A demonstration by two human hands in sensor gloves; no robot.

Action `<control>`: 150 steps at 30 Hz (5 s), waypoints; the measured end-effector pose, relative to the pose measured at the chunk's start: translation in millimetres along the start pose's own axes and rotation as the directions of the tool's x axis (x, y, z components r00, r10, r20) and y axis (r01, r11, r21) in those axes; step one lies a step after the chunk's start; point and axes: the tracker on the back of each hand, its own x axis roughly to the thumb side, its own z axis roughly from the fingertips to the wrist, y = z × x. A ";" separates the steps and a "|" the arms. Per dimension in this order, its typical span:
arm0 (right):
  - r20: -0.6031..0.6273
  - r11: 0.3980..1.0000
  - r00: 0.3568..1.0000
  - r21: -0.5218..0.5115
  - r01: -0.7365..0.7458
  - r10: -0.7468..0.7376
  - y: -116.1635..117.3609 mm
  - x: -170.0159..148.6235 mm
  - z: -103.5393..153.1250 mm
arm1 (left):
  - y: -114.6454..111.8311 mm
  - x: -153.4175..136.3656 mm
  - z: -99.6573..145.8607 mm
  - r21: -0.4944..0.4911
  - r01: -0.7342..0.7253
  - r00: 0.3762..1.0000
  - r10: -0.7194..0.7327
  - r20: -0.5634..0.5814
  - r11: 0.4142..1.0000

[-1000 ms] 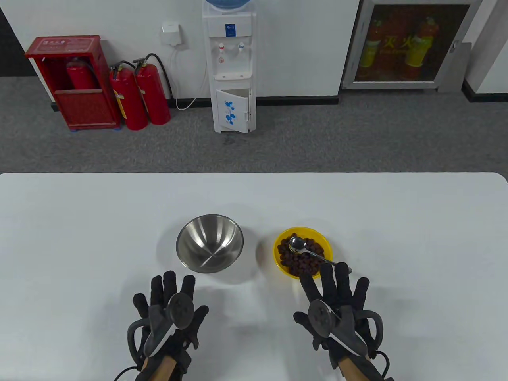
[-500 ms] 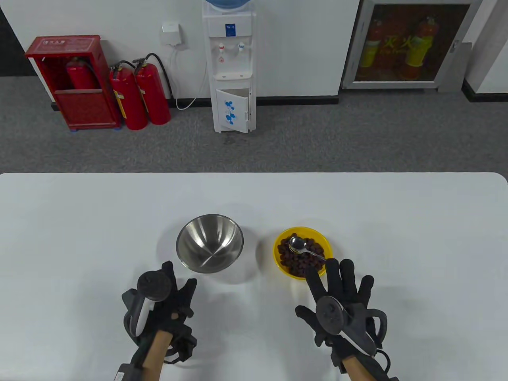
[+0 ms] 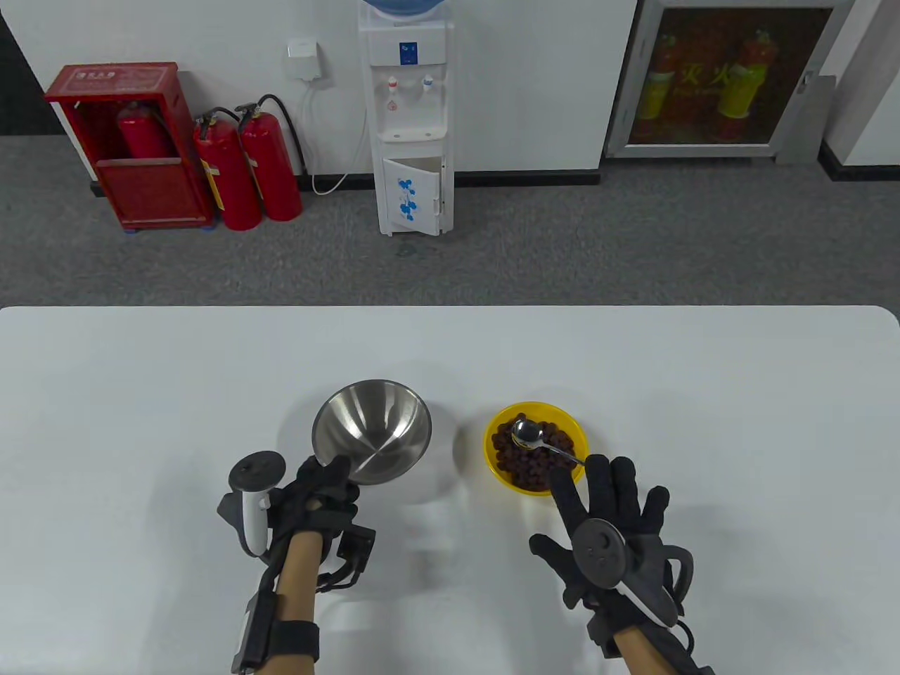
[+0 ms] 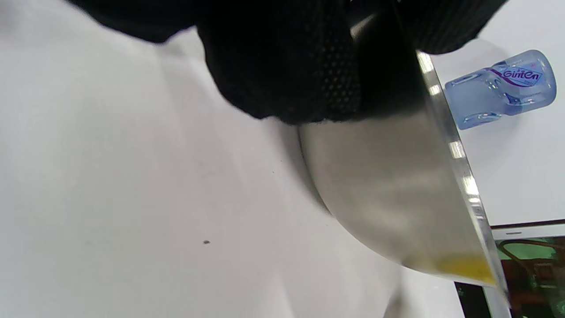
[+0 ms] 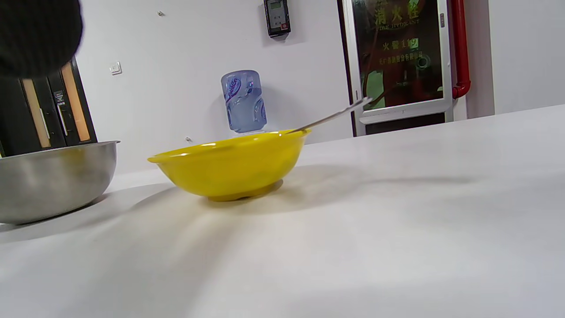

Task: Scoop dry cranberries into mixing bowl using steel spoon

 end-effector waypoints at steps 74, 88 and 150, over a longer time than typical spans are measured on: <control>-0.082 0.999 0.997 0.048 0.014 -0.010 -0.3 -14.3 -1.4 | -58.7 -18.7 75.1 -0.400 0.427 0.870 -0.249 0.425 0.811; -0.093 0.998 0.996 0.055 0.019 -0.014 0.4 -16.1 -1.7 | -53.0 -17.9 74.5 -0.392 0.435 0.868 -0.262 0.422 0.811; -0.449 0.860 0.743 -0.142 0.490 -0.497 36.2 -69.0 -52.2 | -20.8 -13.6 74.5 0.348 0.789 0.419 -0.857 0.298 0.507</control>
